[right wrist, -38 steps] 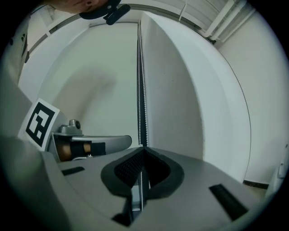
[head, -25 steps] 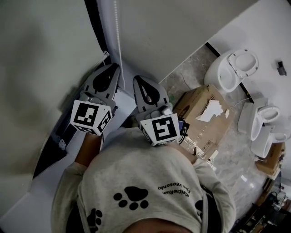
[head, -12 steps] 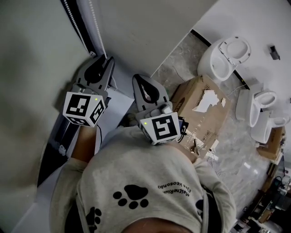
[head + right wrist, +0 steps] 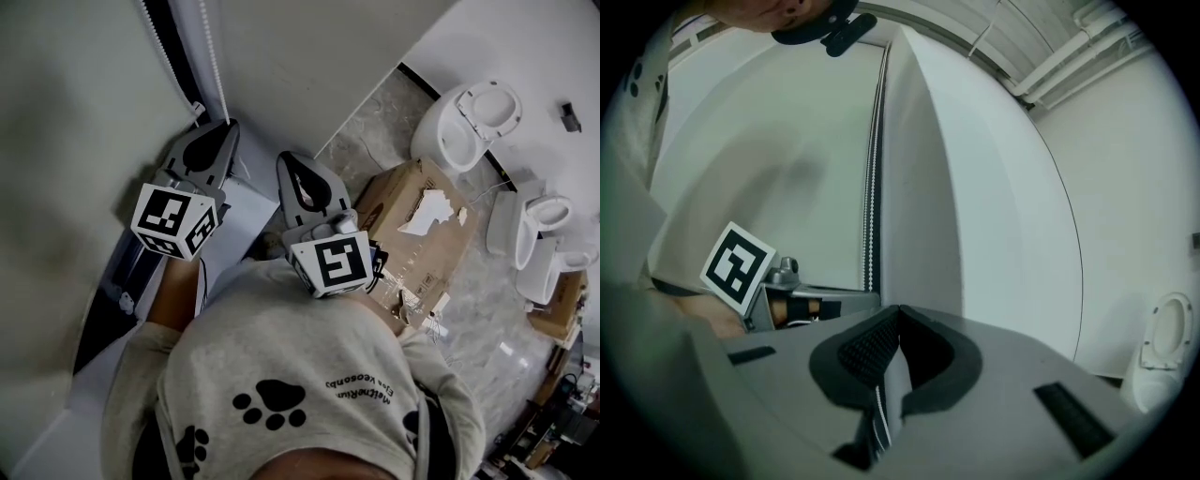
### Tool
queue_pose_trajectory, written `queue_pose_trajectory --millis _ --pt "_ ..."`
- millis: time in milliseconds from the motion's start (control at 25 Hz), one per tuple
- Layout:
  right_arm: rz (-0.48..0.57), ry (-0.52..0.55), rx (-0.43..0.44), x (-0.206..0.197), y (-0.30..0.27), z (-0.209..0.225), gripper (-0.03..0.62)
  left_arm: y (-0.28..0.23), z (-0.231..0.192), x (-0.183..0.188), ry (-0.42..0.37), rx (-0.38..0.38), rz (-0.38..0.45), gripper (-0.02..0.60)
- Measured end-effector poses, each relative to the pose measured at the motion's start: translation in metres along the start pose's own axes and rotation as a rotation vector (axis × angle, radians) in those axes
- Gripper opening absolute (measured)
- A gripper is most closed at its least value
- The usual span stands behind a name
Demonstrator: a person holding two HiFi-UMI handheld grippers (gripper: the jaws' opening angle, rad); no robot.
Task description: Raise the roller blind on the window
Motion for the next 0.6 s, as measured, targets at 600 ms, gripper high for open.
queue_pose_trajectory --millis 600 --pt "0.123 -0.001 0.223 0.035 -0.013 -0.017 0.011 0.035 0.025 -0.023 0.016 0.054 0.111 0.009"
Point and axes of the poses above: the fingertips, and each gripper's own axes: y backward along the fingers, z to its right, x out of its top, the point moved 1 cm from there along y, backward along the fingers, and after that the axes turned 13 degrees about y, right-handed, at the moved point
